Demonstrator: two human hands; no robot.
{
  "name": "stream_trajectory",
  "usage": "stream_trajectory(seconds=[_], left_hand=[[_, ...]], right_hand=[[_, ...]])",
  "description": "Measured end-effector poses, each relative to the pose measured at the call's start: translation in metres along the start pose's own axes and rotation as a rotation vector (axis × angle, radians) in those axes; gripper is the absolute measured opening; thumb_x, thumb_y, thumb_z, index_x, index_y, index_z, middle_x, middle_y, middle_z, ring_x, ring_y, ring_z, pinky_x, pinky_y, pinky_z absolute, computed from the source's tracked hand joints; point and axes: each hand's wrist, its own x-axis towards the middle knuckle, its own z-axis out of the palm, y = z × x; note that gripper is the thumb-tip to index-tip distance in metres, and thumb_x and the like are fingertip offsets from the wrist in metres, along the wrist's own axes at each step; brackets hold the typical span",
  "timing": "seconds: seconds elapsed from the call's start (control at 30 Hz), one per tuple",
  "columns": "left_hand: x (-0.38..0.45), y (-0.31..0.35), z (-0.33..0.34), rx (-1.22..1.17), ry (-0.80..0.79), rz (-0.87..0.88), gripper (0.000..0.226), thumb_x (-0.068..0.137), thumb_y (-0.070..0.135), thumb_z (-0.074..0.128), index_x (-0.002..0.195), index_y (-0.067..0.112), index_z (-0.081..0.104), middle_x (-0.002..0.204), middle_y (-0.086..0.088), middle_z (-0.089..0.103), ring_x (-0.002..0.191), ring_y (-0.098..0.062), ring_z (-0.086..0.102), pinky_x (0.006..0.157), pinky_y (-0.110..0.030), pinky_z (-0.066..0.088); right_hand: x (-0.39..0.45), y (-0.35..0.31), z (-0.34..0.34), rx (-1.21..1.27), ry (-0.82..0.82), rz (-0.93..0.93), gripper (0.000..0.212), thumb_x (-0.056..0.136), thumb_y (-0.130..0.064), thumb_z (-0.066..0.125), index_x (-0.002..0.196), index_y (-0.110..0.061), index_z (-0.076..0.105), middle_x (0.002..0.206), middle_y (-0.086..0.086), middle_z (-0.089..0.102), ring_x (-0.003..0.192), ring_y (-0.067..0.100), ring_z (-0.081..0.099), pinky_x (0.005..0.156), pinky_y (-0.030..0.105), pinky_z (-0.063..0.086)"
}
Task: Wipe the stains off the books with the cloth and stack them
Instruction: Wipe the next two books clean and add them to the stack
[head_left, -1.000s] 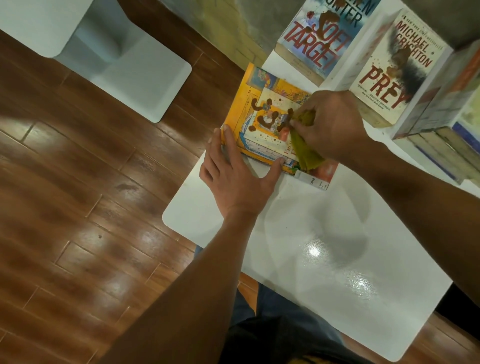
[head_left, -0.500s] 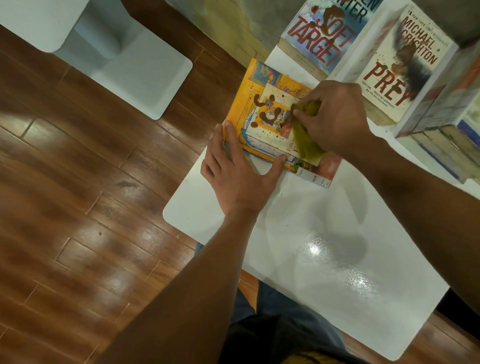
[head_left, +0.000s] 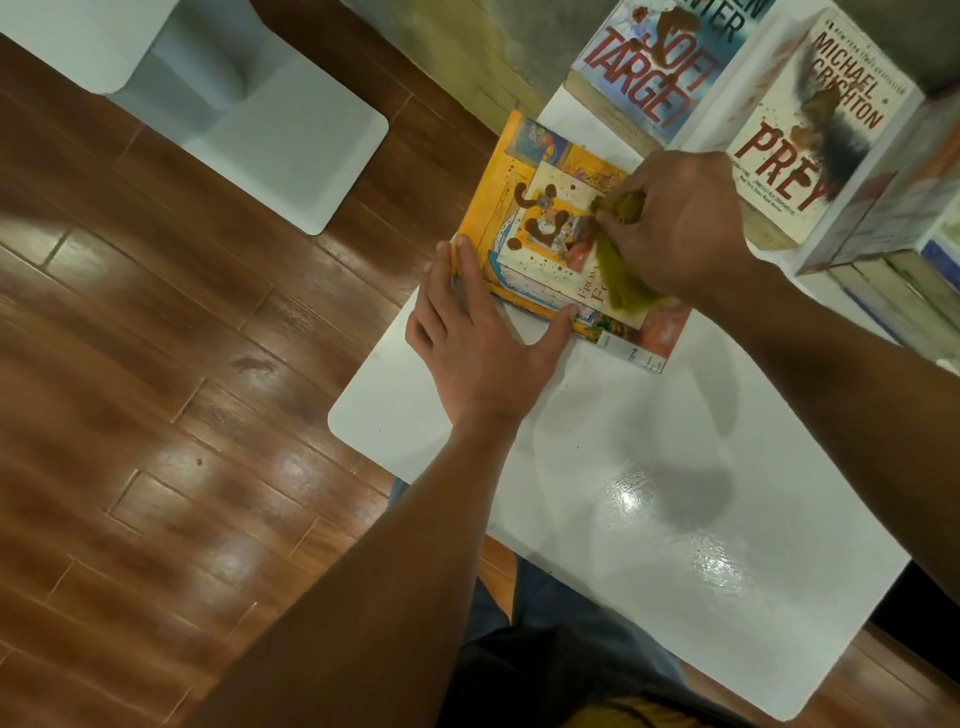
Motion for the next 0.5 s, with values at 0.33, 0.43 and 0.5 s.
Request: stream_trajectory(seconds=[0.33,0.43,0.5], left_hand=[[0.000,0.000,-0.001,0.008,0.003,0.009,0.110,0.079,0.084,0.051,0.158,0.014,0.024,0.162,-0.006,0.026,0.147,-0.025,0.023,0.119,-0.041,0.018],[0.000,0.000,0.000,0.003,0.009,0.006,0.109,0.079,0.084,0.052,0.158,0.013,0.026,0.162,-0.007,0.026,0.147,-0.025,0.023,0.118,-0.041,0.018],[0.001,0.000,0.000,0.004,0.004,0.003,0.109,0.079,0.083,0.052,0.158,0.013,0.025,0.162,-0.007,0.026,0.147,-0.025,0.022,0.119,-0.041,0.017]], right_hand=[[-0.014,-0.010,0.000,0.014,-0.107,0.026,0.032,0.091,-0.045,0.067,0.111,-0.022,0.073,0.114,0.006,0.067,0.107,0.030,0.055,0.083,0.034,0.045],[-0.013,-0.007,0.001,0.038,-0.077,0.053,0.032,0.092,-0.043,0.067,0.111,-0.019,0.074,0.114,0.007,0.067,0.108,0.031,0.052,0.081,0.028,0.035],[-0.012,-0.007,0.002,0.041,-0.063,0.071,0.033,0.091,-0.046,0.066,0.112,-0.021,0.074,0.115,0.006,0.067,0.108,0.029,0.051,0.083,0.028,0.035]])
